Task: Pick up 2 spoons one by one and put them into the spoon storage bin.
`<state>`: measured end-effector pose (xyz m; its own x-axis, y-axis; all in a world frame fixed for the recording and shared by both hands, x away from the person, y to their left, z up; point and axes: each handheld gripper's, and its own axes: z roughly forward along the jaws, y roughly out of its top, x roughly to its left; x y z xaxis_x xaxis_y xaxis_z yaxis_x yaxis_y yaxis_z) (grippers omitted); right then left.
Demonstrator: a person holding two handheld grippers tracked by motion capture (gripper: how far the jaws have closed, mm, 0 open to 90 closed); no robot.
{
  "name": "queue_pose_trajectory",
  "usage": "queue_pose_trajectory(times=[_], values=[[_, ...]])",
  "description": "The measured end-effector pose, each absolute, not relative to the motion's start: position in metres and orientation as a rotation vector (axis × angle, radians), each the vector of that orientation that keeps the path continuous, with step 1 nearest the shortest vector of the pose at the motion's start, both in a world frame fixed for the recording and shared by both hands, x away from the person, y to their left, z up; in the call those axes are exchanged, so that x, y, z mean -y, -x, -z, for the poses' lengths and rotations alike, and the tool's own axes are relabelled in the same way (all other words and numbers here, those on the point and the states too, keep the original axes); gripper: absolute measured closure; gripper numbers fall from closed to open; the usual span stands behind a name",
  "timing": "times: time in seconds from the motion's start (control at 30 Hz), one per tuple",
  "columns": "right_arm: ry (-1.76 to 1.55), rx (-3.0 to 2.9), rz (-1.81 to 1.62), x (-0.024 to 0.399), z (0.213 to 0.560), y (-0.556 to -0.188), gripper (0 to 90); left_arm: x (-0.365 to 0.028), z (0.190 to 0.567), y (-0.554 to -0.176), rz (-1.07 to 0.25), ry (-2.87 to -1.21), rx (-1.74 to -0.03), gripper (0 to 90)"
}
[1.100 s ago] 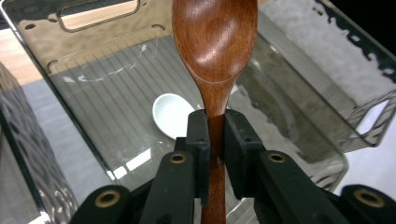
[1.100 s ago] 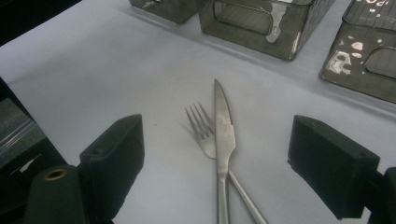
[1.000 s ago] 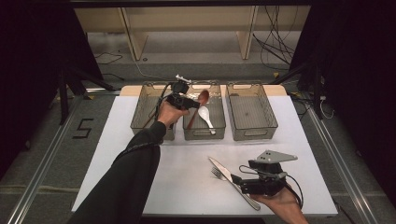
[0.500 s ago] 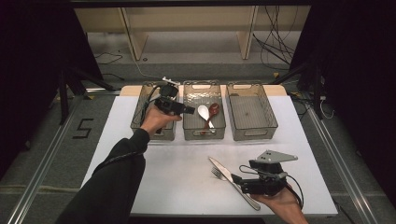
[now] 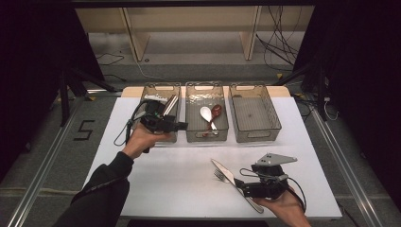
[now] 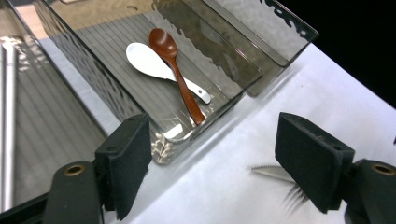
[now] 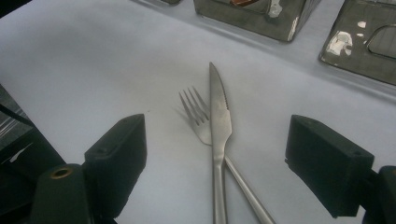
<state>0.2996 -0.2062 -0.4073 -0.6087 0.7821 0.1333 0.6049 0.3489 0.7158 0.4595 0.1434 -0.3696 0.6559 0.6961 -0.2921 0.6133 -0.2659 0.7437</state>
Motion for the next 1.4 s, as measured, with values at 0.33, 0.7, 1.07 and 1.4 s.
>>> queue_pose_trajectory(times=[0.33,0.7,1.07,1.4], values=[[-1.267,-2.448,-1.016,0.203,0.417,-0.302,24.7,-0.165,0.378,-0.429,-0.142,-1.995,-1.021,21.9],[-1.273,-2.505,-0.945,0.199,0.422,-0.303,26.6,-0.182,0.388,-0.391,-0.132,-1.985,-0.979,19.3],[-1.28,-2.559,-0.87,0.195,0.428,-0.307,28.2,-0.187,0.397,-0.368,-0.135,-1.989,-0.953,17.9],[-1.297,-2.581,-0.824,0.195,0.432,-0.31,28.3,-0.189,0.401,-0.355,-0.165,-2.011,-0.916,16.7]])
